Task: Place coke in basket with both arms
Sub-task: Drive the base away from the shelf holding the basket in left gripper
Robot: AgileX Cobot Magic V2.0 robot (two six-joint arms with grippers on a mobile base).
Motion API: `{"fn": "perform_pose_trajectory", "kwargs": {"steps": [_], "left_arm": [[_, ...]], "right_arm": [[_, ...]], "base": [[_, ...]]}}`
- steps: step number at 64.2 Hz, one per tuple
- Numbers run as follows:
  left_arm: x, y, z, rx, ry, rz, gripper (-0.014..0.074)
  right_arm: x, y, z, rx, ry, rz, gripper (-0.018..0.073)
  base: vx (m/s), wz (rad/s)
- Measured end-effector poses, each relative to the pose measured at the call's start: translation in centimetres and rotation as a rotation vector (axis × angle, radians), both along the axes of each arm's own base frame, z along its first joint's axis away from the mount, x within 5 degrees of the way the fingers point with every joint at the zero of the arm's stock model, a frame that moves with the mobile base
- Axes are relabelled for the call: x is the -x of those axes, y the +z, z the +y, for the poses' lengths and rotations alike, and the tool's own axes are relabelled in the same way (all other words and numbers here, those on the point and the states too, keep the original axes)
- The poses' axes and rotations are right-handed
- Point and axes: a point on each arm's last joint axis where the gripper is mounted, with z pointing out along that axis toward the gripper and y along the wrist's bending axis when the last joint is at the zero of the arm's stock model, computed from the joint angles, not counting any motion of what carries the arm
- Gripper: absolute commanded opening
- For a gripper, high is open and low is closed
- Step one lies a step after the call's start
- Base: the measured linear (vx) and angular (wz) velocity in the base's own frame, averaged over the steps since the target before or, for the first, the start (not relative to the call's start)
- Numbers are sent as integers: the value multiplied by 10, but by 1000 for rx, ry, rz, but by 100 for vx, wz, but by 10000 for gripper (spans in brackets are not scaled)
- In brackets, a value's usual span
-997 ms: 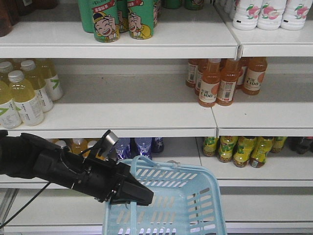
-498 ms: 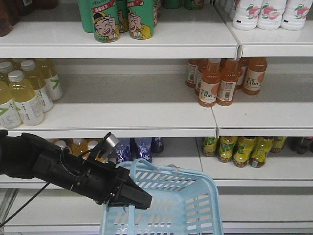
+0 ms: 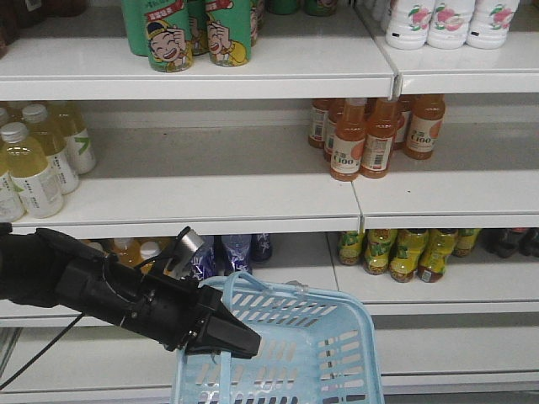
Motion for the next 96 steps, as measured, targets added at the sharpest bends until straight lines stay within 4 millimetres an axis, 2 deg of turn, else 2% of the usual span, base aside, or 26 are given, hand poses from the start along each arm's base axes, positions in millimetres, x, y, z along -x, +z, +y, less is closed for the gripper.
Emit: {"fn": "perform_pose_trajectory", "kwargs": {"steps": [96], "left_arm": [[0,0,0,0,-2,-1,-8]], "right_arm": [[0,0,0,0,0,-1,-9]], "base": [[-5,-43]]}}
